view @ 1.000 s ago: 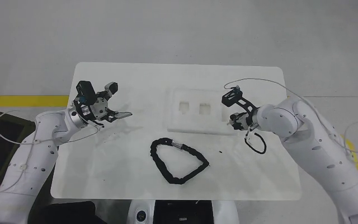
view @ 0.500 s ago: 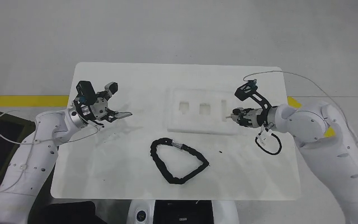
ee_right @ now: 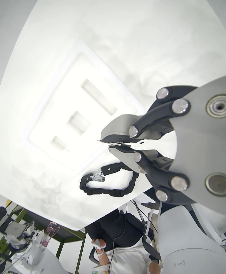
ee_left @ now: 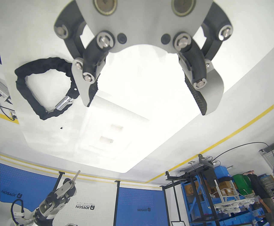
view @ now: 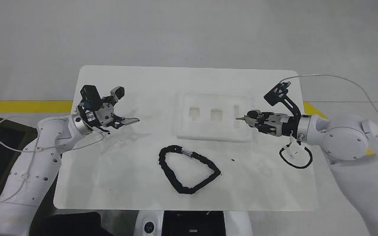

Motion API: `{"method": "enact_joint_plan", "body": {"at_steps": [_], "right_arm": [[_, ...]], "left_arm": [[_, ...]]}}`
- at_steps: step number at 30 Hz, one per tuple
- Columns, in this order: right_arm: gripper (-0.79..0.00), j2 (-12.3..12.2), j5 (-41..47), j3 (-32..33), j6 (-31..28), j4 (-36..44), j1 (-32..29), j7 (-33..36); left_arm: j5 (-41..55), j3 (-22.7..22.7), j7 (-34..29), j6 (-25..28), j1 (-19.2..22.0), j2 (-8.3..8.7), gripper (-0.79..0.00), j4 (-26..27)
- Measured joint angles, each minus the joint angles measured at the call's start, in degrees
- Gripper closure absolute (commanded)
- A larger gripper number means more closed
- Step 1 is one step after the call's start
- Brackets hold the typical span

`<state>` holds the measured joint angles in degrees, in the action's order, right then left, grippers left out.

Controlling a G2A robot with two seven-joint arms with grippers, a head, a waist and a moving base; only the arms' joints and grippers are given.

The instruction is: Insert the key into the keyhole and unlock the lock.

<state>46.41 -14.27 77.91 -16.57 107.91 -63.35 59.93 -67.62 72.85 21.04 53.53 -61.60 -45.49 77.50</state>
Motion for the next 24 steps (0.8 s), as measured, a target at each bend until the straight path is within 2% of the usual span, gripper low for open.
{"method": "enact_joint_plan", "body": {"at_steps": [14, 17, 20, 24], "right_arm": [[0.000, 0.00, -0.06, -0.03, 0.03, -0.01, 0.03, 0.04], [0.000, 0.00, -0.06, -0.03, 0.03, -0.01, 0.03, 0.04], [0.000, 0.00, -0.06, -0.03, 0.03, -0.01, 0.03, 0.04], [0.000, 0.00, -0.06, -0.03, 0.03, -0.01, 0.03, 0.04]], "left_arm": [[0.00, -0.01, -0.03, -0.03, -0.03, 0.00, -0.785, 0.05], [-0.19, -0.75, -1.27, 0.31, -0.79, -0.16, -0.785, 2.95], [-1.27, -1.89, -1.96, 2.86, -1.36, -0.29, -0.785, 6.10], [-3.74, -4.41, 0.01, 4.55, -2.51, -0.60, -0.785, 8.80]]}}
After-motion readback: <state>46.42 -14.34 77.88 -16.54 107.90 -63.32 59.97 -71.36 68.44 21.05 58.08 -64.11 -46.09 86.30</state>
